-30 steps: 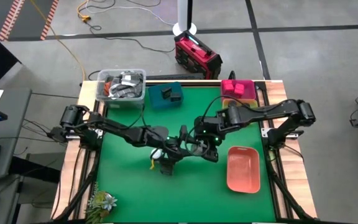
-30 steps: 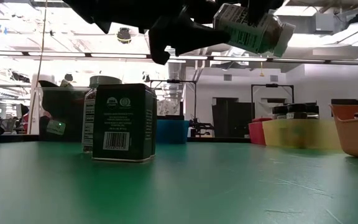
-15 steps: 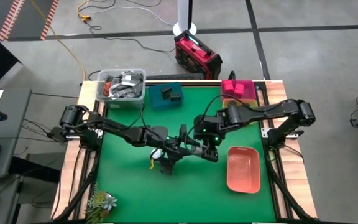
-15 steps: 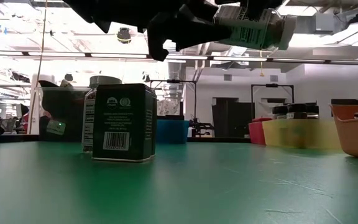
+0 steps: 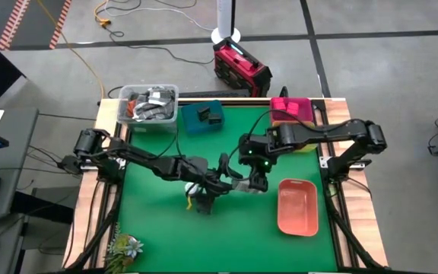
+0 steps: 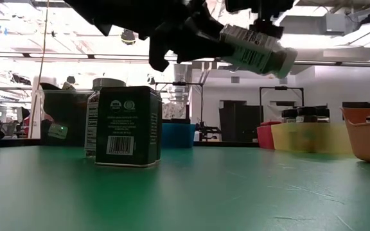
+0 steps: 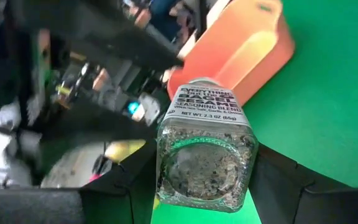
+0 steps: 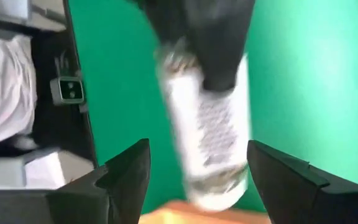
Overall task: Sort spices by type
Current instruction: Put the white seasoning into the orange bin
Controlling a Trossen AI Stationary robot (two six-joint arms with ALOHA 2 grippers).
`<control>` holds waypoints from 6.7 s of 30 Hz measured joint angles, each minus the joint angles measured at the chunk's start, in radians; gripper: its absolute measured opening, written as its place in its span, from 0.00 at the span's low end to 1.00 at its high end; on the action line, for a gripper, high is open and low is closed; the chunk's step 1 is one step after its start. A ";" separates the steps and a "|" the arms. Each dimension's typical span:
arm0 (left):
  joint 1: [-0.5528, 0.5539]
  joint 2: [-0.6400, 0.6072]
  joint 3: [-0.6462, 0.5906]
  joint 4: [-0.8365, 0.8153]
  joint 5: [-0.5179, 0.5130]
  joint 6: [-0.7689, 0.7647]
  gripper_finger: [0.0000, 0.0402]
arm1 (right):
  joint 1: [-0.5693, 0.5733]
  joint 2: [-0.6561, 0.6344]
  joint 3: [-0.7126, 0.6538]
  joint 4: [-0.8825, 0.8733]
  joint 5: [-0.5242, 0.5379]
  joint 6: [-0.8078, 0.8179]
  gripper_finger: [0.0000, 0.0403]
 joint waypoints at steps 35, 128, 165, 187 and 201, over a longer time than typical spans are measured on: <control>0.231 -0.336 -0.426 0.474 0.338 -0.974 0.49 | 0.464 0.063 -0.094 0.527 1.426 -0.869 0.72; 0.403 -0.640 -0.425 0.075 0.395 -1.140 0.84 | 0.485 -0.196 0.005 -0.220 0.803 0.317 0.55; 0.371 -0.641 -0.425 -0.020 0.368 -1.086 0.84 | 0.357 -0.184 -0.395 -0.385 0.141 0.619 0.56; 0.371 -0.641 -0.425 -0.054 0.365 -1.064 0.84 | 0.269 -0.184 -0.484 -0.288 0.116 0.549 0.62; 0.371 -0.641 -0.425 -0.085 0.364 -1.046 0.84 | 0.218 -0.184 -0.483 -0.225 0.148 0.464 0.62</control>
